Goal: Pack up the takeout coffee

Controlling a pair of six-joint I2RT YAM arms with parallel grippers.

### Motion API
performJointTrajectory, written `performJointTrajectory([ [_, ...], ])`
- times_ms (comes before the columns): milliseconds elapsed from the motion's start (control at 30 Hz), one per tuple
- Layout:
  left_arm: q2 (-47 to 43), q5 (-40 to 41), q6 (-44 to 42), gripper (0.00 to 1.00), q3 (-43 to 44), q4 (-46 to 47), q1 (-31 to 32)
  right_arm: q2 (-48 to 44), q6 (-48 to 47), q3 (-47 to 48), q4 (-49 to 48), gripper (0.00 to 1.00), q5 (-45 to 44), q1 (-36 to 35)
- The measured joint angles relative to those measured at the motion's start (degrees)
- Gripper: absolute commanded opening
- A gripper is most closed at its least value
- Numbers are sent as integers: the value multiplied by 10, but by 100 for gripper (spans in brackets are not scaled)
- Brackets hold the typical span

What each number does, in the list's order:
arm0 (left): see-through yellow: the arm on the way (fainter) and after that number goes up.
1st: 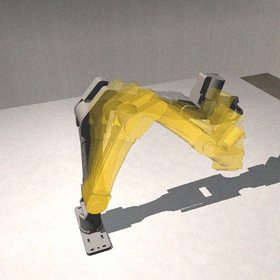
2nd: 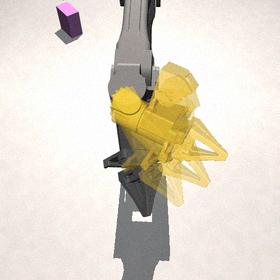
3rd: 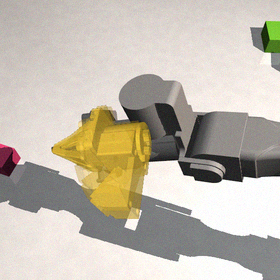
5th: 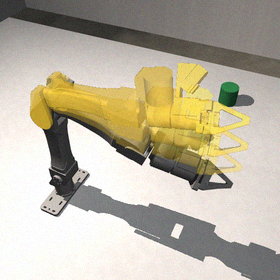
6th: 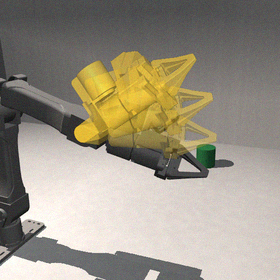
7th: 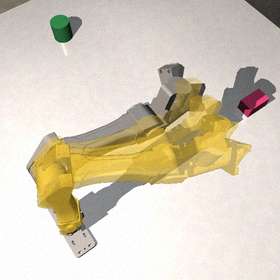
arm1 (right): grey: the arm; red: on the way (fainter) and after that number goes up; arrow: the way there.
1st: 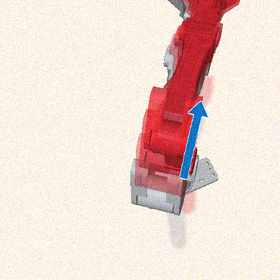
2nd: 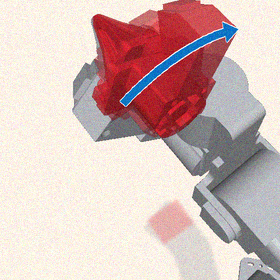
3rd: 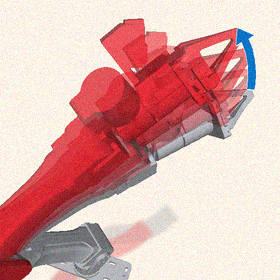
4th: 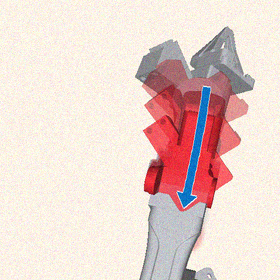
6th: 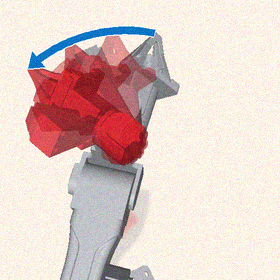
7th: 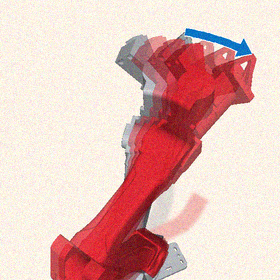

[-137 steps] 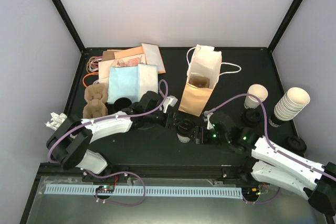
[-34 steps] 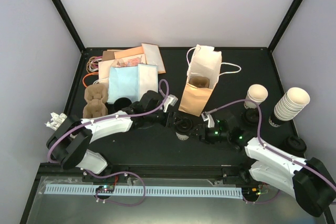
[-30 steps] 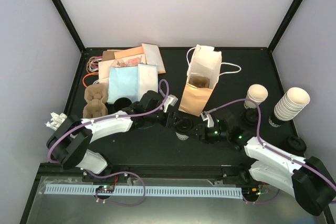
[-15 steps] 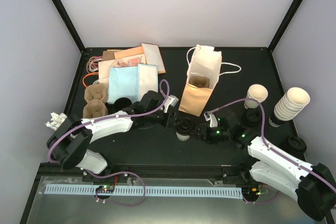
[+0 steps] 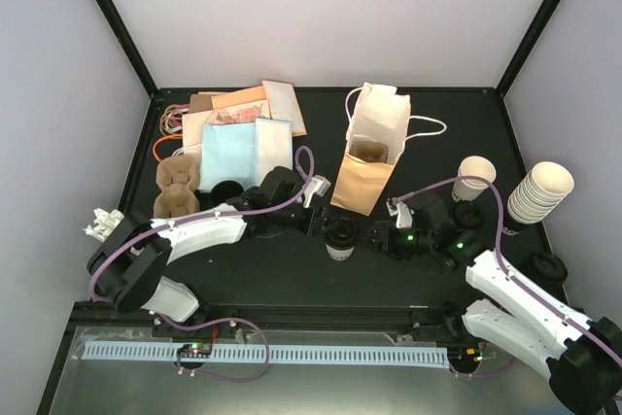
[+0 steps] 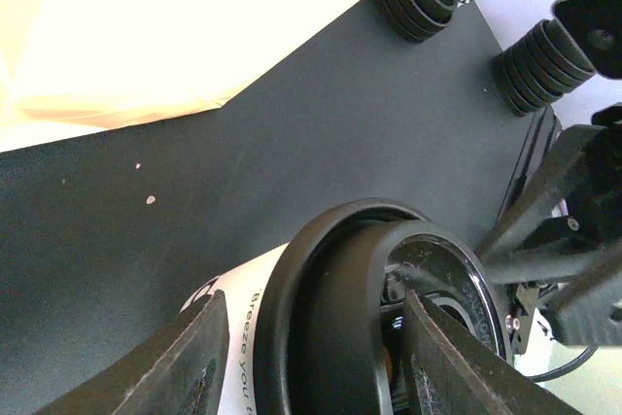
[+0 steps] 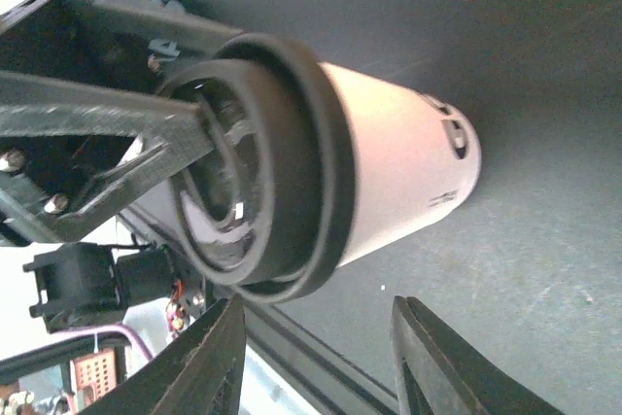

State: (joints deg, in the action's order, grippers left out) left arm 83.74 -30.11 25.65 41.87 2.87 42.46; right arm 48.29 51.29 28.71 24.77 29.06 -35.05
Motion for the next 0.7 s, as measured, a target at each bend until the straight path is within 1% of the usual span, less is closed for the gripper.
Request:
performJointTrajectory([
  [200,0,1,-2,50,2,-5,0,13,1,-30,-26,40,14,29],
  [367,0,2,-3,50,4,-8,0,21,2,-48,-48,39,28,30],
  [700,-1,2,-7,50,4,-12,0,9,3,-48,-73,39,30,30],
])
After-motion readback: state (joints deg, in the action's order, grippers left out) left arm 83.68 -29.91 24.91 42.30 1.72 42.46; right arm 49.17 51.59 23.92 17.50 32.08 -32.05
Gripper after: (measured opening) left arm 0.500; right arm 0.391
